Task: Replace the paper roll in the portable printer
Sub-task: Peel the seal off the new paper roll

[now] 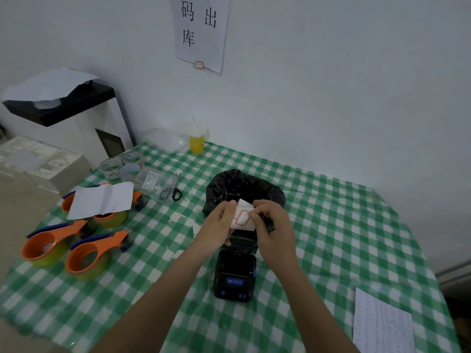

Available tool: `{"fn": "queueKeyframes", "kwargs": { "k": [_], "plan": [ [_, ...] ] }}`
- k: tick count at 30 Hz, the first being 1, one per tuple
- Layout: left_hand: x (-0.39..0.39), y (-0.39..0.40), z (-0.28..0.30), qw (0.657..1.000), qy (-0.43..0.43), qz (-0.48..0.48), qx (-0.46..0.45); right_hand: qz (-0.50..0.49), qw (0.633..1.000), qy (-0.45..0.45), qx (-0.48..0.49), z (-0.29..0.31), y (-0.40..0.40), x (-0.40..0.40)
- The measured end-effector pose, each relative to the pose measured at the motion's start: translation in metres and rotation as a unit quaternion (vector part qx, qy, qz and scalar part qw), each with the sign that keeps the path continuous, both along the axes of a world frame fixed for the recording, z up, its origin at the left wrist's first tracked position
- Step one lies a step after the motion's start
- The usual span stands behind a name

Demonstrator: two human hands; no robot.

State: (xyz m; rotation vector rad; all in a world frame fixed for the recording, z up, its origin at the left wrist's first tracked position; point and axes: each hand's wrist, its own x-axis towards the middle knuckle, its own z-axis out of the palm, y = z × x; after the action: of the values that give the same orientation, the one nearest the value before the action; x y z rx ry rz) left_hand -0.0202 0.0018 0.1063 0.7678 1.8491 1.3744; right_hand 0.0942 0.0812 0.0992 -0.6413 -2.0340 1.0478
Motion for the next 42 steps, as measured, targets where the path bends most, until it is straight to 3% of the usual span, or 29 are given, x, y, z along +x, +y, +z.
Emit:
{"fn": "queueKeyframes", "kwargs": {
  "k": [5, 10, 16, 28, 33, 38, 42],
  "plan": [
    [-0.003, 0.001, 0.001, 0.999, -0.03, -0.024, -0.023, 0.055, 0.991, -0.028, -0.122, 0.006, 0.003, -0.003],
    [-0.007, 0.001, 0.004, 0.997, -0.066, -0.02, -0.043, 0.106, 0.978, -0.03, -0.175, 0.012, 0.009, 0.002],
    [-0.015, 0.0, 0.011, 0.992, -0.102, -0.032, -0.069, 0.206, 0.952, -0.133, -0.182, 0.013, 0.023, 0.012],
    [-0.019, 0.004, 0.023, 0.986, -0.127, -0.055, -0.098, 0.129, 0.968, -0.051, -0.21, 0.013, 0.013, 0.008],
    [-0.024, -0.002, 0.016, 0.963, -0.26, -0.048, -0.052, 0.072, 0.945, 0.017, -0.318, 0.006, 0.006, 0.003],
    [0.0, -0.003, 0.01, 0.981, -0.185, -0.025, 0.051, 0.06, 0.915, 0.064, -0.395, 0.007, -0.004, -0.006],
    [-0.001, -0.002, 0.016, 0.973, -0.208, 0.022, 0.096, 0.055, 0.931, 0.056, -0.356, 0.012, -0.01, -0.009]
  ]
}}
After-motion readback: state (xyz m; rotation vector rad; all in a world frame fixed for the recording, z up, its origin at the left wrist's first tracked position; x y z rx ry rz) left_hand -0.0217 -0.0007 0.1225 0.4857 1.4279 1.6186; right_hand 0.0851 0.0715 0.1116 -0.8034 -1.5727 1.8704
